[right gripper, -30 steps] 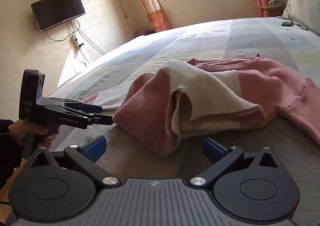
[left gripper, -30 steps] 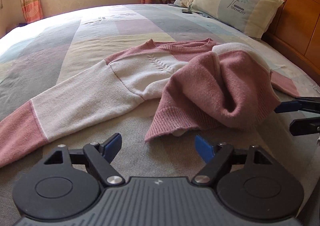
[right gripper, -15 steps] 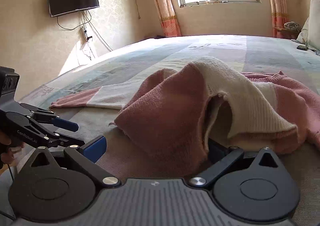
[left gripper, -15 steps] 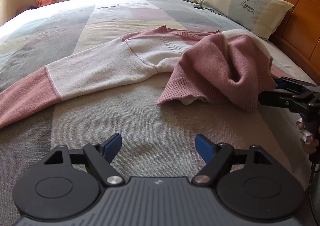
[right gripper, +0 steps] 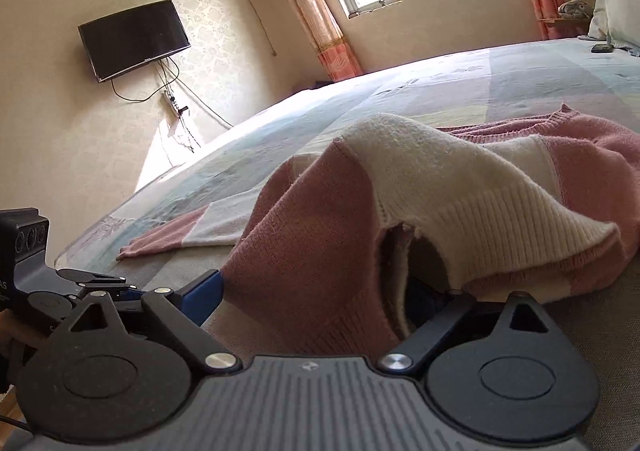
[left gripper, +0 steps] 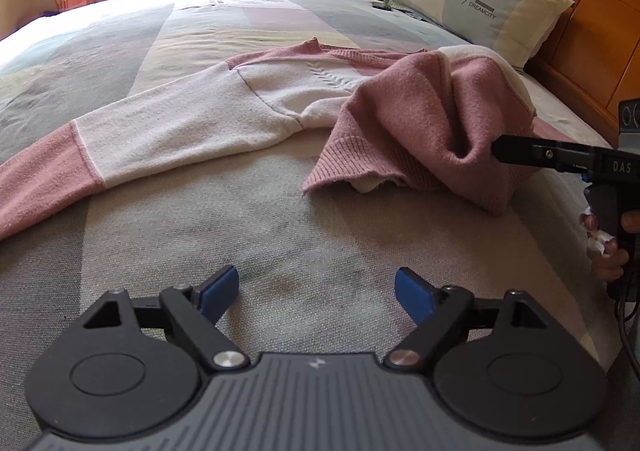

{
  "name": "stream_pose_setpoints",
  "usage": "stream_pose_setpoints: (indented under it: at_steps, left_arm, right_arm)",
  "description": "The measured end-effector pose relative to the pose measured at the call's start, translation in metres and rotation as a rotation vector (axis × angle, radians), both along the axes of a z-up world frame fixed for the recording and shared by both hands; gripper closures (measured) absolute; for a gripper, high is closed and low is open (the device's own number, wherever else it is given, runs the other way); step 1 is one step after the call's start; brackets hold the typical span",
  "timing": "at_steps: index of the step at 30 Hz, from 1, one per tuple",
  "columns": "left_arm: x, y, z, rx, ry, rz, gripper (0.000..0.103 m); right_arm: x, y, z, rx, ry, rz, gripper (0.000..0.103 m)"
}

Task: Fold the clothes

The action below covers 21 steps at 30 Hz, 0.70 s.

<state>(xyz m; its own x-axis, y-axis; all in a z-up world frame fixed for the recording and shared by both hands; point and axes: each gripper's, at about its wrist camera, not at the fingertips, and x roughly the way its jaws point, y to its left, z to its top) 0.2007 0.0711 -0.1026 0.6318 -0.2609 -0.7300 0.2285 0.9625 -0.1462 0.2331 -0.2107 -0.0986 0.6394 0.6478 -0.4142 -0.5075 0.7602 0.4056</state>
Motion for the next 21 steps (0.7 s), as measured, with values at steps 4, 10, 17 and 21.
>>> stream_pose_setpoints:
  at_steps: [4,10,17,21]
  left_arm:
    - [0.0,-0.001,0.001,-0.004,0.002,0.007,0.017]
    - [-0.001,-0.004,0.001,0.019,0.006,0.011,0.017]
    - [-0.016,-0.017,0.011,0.067,-0.01,-0.016,0.017]
    - [-0.03,-0.029,0.021,0.092,-0.047,-0.062,0.017]
  right_arm:
    - [0.003,-0.024,0.002,0.13,0.051,-0.044,0.029]
    - [-0.014,-0.027,0.009,0.119,0.051,-0.059,0.095]
    - [-0.039,-0.021,0.022,0.061,0.058,-0.075,0.096]
    - [-0.062,-0.018,0.038,0.033,0.041,-0.078,0.096]
